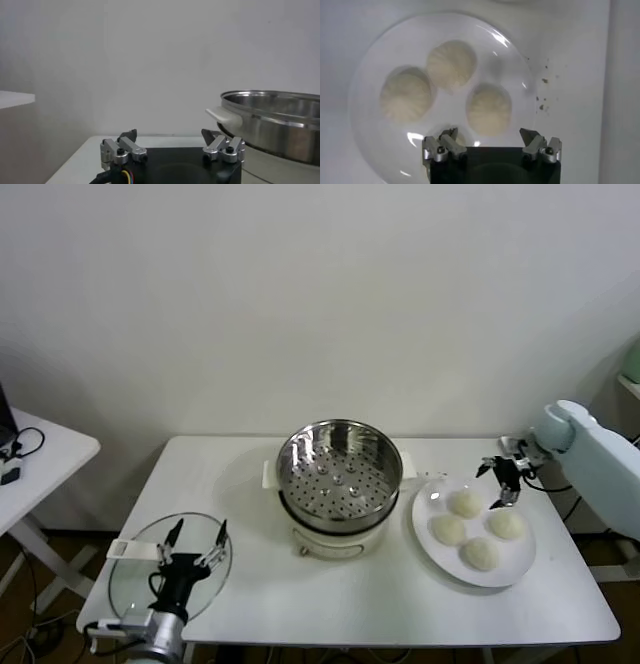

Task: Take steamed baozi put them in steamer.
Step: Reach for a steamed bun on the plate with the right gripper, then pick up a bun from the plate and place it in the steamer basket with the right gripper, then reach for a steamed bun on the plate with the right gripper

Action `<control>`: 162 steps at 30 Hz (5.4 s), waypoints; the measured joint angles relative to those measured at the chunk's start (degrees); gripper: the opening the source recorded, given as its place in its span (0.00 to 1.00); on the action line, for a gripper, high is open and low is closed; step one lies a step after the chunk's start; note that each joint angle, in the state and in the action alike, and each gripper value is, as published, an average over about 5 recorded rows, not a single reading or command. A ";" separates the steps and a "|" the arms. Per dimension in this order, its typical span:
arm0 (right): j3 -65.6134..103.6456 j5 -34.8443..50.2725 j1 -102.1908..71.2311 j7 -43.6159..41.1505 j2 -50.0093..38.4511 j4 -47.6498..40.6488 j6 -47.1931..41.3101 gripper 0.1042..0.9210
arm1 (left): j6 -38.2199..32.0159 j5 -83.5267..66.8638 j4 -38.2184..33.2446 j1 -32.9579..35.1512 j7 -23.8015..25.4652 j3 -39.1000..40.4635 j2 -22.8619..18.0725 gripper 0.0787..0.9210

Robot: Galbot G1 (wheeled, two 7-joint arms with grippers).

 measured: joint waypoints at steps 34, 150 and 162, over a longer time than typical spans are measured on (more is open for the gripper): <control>5.71 -8.58 -3.15 4.41 5.90 -7.07 2.82 0.68 | 0.38 0.24 0.64 -0.37 -0.39 0.02 -0.61 0.88; -22.20 7.28 25.95 2.38 5.47 27.64 3.62 0.88 | 5.04 2.13 -3.76 0.77 -1.47 -0.74 -1.92 0.88; -24.22 23.54 22.30 4.46 -11.19 31.16 -11.40 0.88 | 5.67 0.13 -4.64 -0.05 -5.68 -0.03 -1.05 0.88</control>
